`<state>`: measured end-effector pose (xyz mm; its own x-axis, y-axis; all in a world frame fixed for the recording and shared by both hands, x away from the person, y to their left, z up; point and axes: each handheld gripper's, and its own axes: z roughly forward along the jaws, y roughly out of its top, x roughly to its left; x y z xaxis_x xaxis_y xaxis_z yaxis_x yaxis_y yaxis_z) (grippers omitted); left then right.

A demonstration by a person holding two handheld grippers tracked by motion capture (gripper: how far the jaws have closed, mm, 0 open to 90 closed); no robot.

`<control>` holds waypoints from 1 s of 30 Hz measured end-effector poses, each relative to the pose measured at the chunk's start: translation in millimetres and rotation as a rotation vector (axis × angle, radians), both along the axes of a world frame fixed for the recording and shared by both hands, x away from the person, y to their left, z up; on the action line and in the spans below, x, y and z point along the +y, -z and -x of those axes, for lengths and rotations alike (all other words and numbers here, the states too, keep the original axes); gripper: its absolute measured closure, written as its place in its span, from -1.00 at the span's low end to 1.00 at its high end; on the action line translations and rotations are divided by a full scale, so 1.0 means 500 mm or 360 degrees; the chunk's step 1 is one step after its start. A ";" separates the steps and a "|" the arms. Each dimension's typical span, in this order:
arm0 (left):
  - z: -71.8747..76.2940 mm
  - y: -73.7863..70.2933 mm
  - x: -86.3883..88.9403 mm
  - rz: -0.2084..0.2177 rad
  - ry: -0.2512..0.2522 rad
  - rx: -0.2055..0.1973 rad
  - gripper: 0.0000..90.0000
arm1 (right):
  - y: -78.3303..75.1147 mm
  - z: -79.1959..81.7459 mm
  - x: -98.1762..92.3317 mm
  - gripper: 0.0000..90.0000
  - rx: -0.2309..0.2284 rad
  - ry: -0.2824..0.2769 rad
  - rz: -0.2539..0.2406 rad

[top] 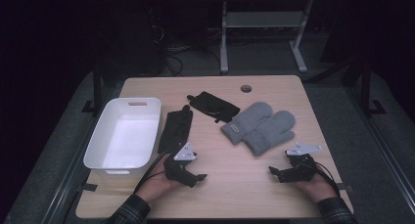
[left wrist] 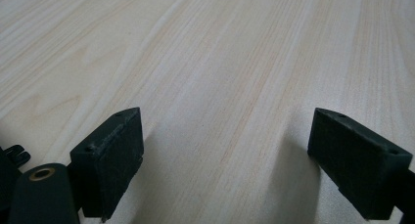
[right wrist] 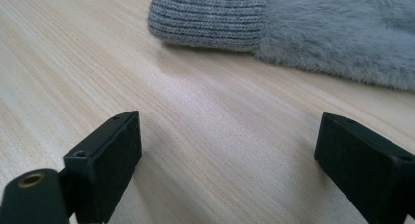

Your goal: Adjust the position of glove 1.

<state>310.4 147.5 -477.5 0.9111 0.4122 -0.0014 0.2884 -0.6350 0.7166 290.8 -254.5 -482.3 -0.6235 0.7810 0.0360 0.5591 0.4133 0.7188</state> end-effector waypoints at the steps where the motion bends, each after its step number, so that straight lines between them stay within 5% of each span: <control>1: 0.000 0.000 0.000 0.0000 0.0000 0.0000 -0.73 | 0.000 0.000 0.000 -0.78 0.0001 0.0000 0.0001; 6: 0.000 0.000 0.000 -0.0001 0.0000 -0.0001 -0.73 | -0.005 -0.003 0.002 -0.79 0.0031 -0.0045 0.0038; 10: 0.004 0.001 0.001 0.0011 -0.0024 0.0004 -0.73 | -0.016 -0.007 0.008 -0.51 0.0039 -0.0098 0.0083; 20: 0.005 0.000 0.004 0.0009 -0.0007 -0.0007 -0.73 | -0.084 -0.033 0.022 0.81 -0.0007 -0.0079 -0.0019; 23: 0.004 0.000 0.004 0.0007 -0.0001 -0.0009 -0.73 | -0.087 -0.047 0.026 0.98 0.0016 -0.0083 -0.0046; 30: 0.003 0.000 0.004 0.0006 0.0001 -0.0006 -0.73 | -0.092 -0.083 0.036 1.00 -0.0015 -0.0108 -0.0054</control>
